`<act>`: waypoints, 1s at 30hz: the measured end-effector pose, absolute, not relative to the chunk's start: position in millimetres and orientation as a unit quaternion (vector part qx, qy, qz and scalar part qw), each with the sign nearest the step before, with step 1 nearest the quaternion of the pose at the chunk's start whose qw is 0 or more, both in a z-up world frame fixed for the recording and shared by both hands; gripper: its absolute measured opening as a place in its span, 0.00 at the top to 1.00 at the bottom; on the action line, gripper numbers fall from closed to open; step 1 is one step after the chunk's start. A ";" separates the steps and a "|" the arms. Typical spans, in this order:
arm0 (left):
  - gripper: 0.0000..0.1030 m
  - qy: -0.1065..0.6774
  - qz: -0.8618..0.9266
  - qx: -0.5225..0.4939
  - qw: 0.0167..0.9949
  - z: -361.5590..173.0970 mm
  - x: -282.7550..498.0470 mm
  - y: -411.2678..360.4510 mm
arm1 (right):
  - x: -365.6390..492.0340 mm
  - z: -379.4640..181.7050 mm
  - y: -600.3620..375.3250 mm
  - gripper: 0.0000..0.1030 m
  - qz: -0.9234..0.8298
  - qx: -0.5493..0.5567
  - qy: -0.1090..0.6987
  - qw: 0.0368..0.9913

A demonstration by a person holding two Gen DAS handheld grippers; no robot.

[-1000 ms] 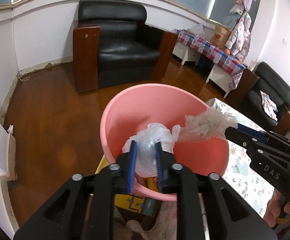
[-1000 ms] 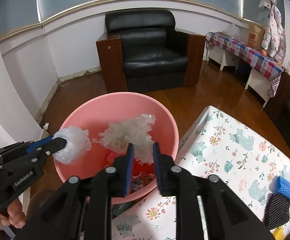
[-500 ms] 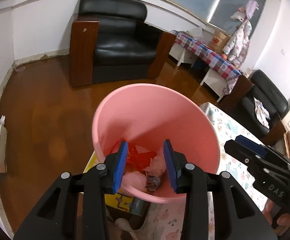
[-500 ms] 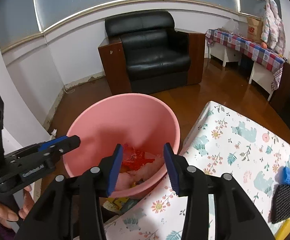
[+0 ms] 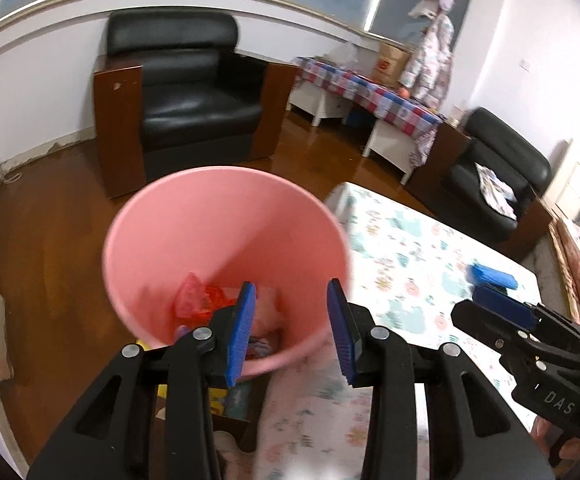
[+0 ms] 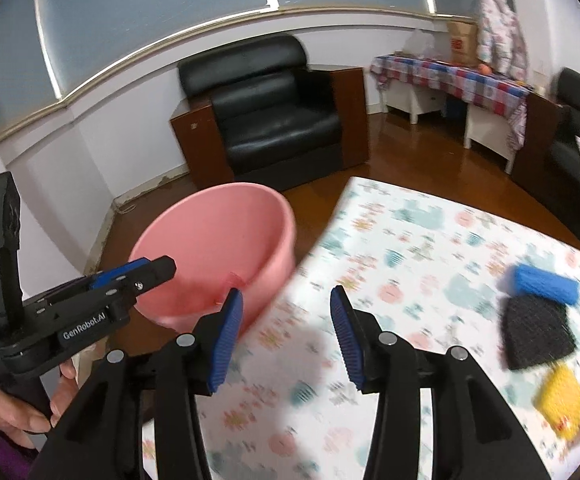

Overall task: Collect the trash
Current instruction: 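Move both open tools back over the table toward the black mesh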

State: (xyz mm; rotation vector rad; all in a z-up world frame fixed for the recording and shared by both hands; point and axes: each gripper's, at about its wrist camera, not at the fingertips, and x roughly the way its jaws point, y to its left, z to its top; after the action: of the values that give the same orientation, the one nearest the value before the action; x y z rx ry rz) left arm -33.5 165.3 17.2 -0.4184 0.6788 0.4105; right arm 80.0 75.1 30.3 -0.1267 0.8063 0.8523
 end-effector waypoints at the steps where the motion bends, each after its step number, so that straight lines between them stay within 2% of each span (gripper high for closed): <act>1: 0.64 0.329 0.190 -0.201 0.903 18.1 -30.5 158.3 | 80.1 30.7 65.0 0.56 0.394 -0.057 0.381 0.834; 10: 0.64 0.337 0.112 -0.158 0.921 32.5 8.8 85.6 | 84.3 31.7 -50.5 0.54 0.299 -0.022 0.370 0.879; 16: 0.64 0.345 0.045 -0.112 0.931 34.7 42.3 31.8 | 101.6 17.9 -119.9 0.53 0.249 0.023 0.391 0.886; 30: 0.64 0.404 -0.069 0.009 0.912 -17.8 122.4 -68.6 | 108.7 -6.9 -183.9 0.53 0.262 0.058 0.419 0.867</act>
State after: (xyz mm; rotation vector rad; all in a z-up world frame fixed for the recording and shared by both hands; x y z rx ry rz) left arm 122.4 -68.6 -17.8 0.0190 0.8333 -0.1420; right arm 108.7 -183.9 -6.9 0.1213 0.8776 0.5487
